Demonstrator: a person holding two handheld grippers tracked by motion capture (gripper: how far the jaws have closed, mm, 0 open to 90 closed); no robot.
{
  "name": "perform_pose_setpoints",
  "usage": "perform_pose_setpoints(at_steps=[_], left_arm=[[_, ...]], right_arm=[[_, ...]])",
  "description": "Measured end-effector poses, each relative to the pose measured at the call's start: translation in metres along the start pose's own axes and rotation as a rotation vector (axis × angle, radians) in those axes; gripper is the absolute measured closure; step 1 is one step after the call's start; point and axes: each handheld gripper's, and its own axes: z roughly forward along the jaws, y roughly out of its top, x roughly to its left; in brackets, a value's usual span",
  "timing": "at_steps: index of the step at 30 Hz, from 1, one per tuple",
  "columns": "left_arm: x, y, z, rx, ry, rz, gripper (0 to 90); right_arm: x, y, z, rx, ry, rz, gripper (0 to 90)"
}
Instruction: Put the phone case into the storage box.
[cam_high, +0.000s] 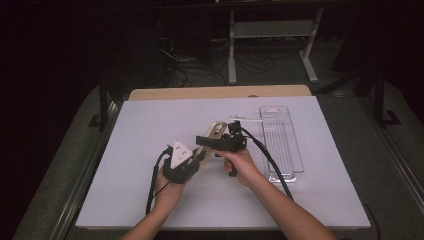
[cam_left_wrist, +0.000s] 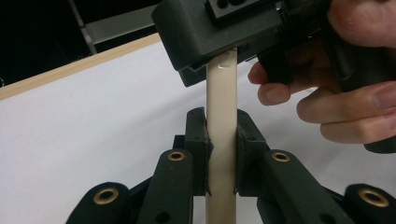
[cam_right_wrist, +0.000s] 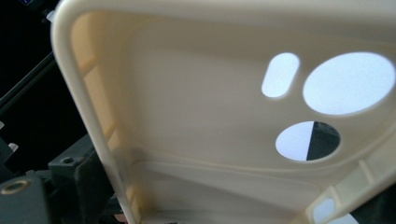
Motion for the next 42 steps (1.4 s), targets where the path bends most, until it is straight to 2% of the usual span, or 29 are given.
perform_pose_setpoints(at_steps=[2, 3, 9, 10, 18, 20, 21, 28, 34, 35, 36, 39, 41, 42], left_arm=[[0.0, 0.0, 0.0, 0.001, -0.001, 0.001, 78.8], [0.001, 0.0, 0.0, 0.003, -0.002, 0.018, 78.7], [0.002, 0.0, 0.001, 0.007, -0.008, 0.01, 78.2], [0.002, 0.0, 0.0, 0.013, -0.013, 0.022, 76.8], [0.004, 0.0, 0.002, 0.027, -0.041, -0.001, 61.3], [0.006, -0.001, 0.003, 0.049, -0.054, 0.012, 58.0], [0.005, -0.001, 0.004, 0.056, -0.058, 0.002, 56.0], [0.009, -0.003, 0.007, 0.098, -0.089, 0.025, 44.0], [0.016, -0.003, 0.005, 0.123, -0.113, 0.011, 36.1], [0.015, -0.004, 0.005, 0.123, -0.114, -0.011, 35.5], [0.018, -0.004, 0.004, 0.129, -0.118, 0.01, 34.3], [0.021, -0.004, 0.002, 0.134, -0.129, -0.017, 30.3], [0.024, -0.004, 0.001, 0.136, -0.142, -0.006, 28.1], [0.024, -0.004, 0.0, 0.142, -0.154, -0.031, 26.7]], right_arm=[[-0.001, 0.0, -0.001, -0.006, 0.002, -0.003, 7.5], [-0.001, 0.0, -0.001, -0.008, 0.003, -0.002, 7.7], [-0.001, 0.0, -0.001, -0.009, 0.0, -0.005, 8.4], [0.0, 0.0, -0.001, -0.009, -0.002, -0.006, 8.6], [-0.001, 0.0, -0.001, -0.008, -0.009, -0.014, 8.7], [-0.001, 0.0, -0.002, -0.007, -0.014, -0.017, 8.8], [-0.001, 0.0, -0.002, -0.006, -0.016, -0.018, 8.8], [-0.001, 0.0, -0.003, -0.006, -0.026, -0.024, 9.0], [-0.001, 0.001, -0.004, -0.003, -0.031, -0.024, 9.1], [-0.002, 0.001, -0.004, -0.005, -0.033, -0.027, 9.1], [-0.002, 0.001, -0.004, -0.007, -0.035, -0.029, 9.1], [-0.002, 0.001, -0.005, -0.009, -0.04, -0.035, 9.2], [-0.002, 0.001, -0.005, -0.008, -0.043, -0.037, 9.3], [-0.002, 0.001, -0.005, -0.007, -0.045, -0.035, 9.3]])
